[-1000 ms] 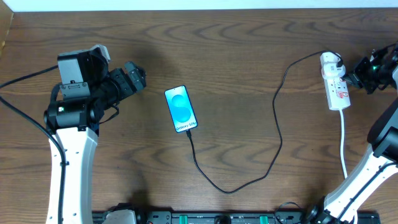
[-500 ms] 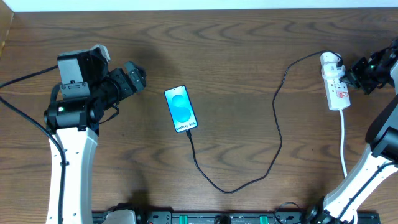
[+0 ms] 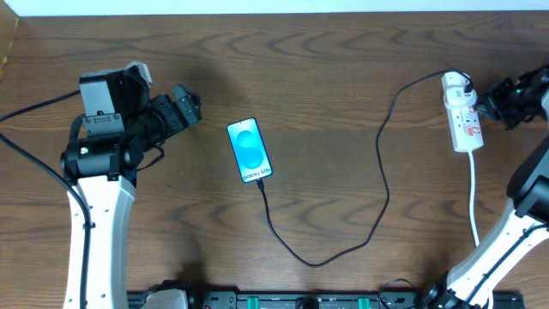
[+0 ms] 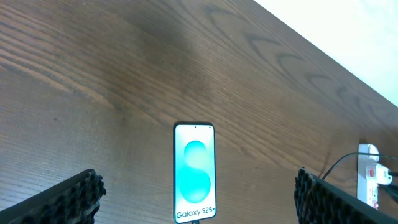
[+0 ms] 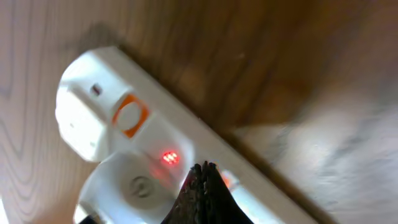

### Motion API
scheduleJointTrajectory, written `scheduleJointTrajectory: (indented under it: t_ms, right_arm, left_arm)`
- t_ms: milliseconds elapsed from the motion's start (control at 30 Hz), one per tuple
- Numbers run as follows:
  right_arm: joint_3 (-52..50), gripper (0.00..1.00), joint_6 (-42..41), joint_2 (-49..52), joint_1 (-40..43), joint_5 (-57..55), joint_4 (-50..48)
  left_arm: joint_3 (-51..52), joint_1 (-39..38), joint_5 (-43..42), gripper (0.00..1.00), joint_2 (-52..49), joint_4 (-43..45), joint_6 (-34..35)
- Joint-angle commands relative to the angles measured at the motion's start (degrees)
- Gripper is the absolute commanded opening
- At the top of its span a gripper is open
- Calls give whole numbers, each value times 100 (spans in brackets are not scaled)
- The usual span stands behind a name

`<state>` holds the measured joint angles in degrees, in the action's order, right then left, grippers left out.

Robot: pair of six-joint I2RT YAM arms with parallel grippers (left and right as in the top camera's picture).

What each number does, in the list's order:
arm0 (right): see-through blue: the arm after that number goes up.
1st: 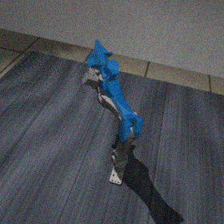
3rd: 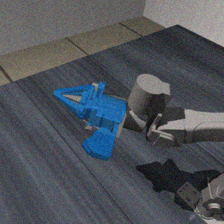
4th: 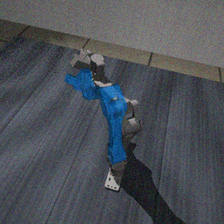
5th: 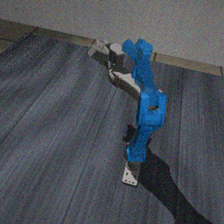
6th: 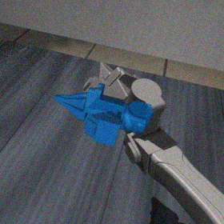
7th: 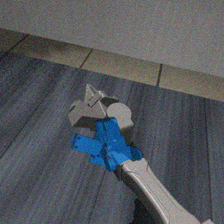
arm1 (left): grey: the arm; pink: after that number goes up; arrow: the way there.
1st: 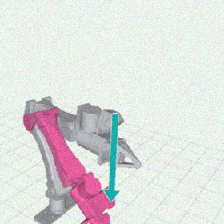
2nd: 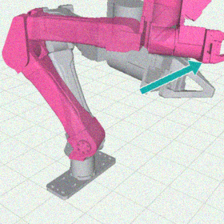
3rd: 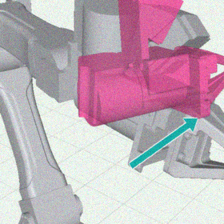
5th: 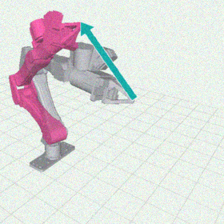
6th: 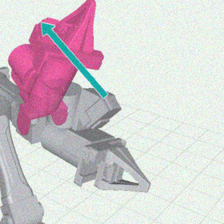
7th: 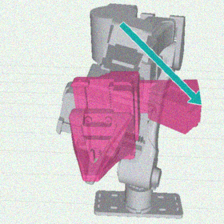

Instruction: Plug charger to phone and switch on socket

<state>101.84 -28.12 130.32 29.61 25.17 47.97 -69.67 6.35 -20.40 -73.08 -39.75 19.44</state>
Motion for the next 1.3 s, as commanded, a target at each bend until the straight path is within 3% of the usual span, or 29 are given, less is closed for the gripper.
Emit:
scheduleJointTrajectory:
  t_ms: [0, 333, 500, 700, 767, 833, 867, 900, 933, 1100, 1267]
  right_arm:
    - [-37, 1, -11, -538, 413, 24, -24]
    - [-37, 1, 1261, -2712, 435, 997, 457]
    - [-37, 2, 2288, -3748, -450, 691, 1062]
    - [-37, 8, 2535, -4529, -1668, -321, 1827]
    - [-37, 17, 2706, -4717, -2028, -483, 2144]
    - [-37, 36, 2736, -4852, -2319, -719, 2494]
    - [-37, 52, 2736, -4907, -2430, -811, 2688]
    - [-37, 79, 2736, -4948, -2529, -901, 2907]
    - [-37, 99, 2736, -4975, -2601, -907, 3119]
    - [-37, 99, 2736, -4979, -2693, -901, 3941]
    - [-37, 99, 2736, -4979, -2693, -901, 4028]
  left_arm:
    - [2, 17, 57, 99, 9, -11, -33]
    - [2, 17, 57, 99, 9, -9, -33]
    - [2, 17, 57, 99, 9, -11, -33]
    - [2, 17, 57, 99, 9, -9, -33]
    - [2, 17, 57, 99, 9, -11, -33]
    - [2, 17, 57, 99, 9, -9, -33]
    - [2, 17, 57, 99, 9, -11, -33]
    - [2, 17, 57, 99, 9, -9, -33]
    - [2, 17, 57, 99, 9, -9, -33]
    - [2, 17, 57, 99, 9, -11, -33]
    - [2, 17, 57, 99, 9, -11, -33]
